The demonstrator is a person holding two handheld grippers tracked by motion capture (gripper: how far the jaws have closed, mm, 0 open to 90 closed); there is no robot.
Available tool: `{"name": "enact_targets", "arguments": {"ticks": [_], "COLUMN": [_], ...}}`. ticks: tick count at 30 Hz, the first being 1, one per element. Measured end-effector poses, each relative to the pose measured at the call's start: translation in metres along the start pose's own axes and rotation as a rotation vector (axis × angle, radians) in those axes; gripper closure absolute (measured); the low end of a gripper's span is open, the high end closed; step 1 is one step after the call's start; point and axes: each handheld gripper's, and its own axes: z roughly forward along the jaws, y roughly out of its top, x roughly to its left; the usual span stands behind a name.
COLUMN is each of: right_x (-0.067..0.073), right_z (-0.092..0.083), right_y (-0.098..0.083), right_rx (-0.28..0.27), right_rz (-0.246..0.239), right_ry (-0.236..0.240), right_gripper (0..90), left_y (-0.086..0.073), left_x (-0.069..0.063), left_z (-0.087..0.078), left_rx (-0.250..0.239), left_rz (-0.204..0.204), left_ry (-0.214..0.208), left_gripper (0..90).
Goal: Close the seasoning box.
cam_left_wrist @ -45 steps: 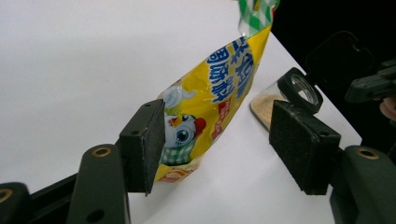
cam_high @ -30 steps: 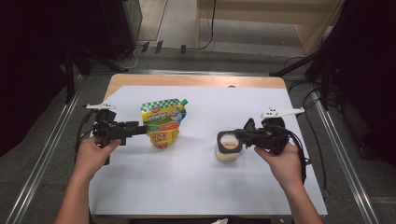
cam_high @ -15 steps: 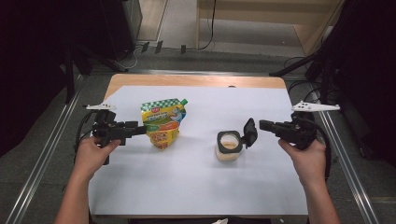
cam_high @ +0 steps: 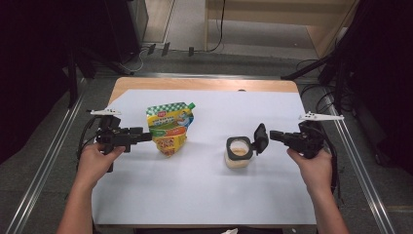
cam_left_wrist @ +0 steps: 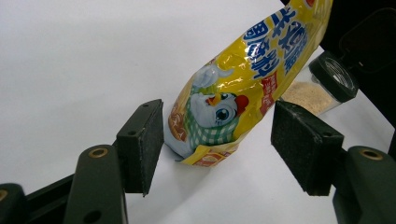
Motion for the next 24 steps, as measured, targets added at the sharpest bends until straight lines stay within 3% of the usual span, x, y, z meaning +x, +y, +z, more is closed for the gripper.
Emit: {"name": "enact_targets", "arguments": {"ticks": [7, 24], "right_x": [0.009, 0.024], "right_z": [0.009, 0.027], "right_y": [-0.003, -0.007], "right_rx": [0.026, 0.067], "right_rz": [-0.007, -0.042], "right_ry": [0.032, 0.052], "right_gripper": [90.0, 90.0], "left_y": [0.0, 0.0], "left_x": [0.002, 0.005], "left_z": [-0.003, -0.004], "left_rx": [-0.014, -0.019], "left_rz": [0.001, -0.003], "left_ry": [0.011, 0.014], "left_gripper": [35.6, 35.3]}}
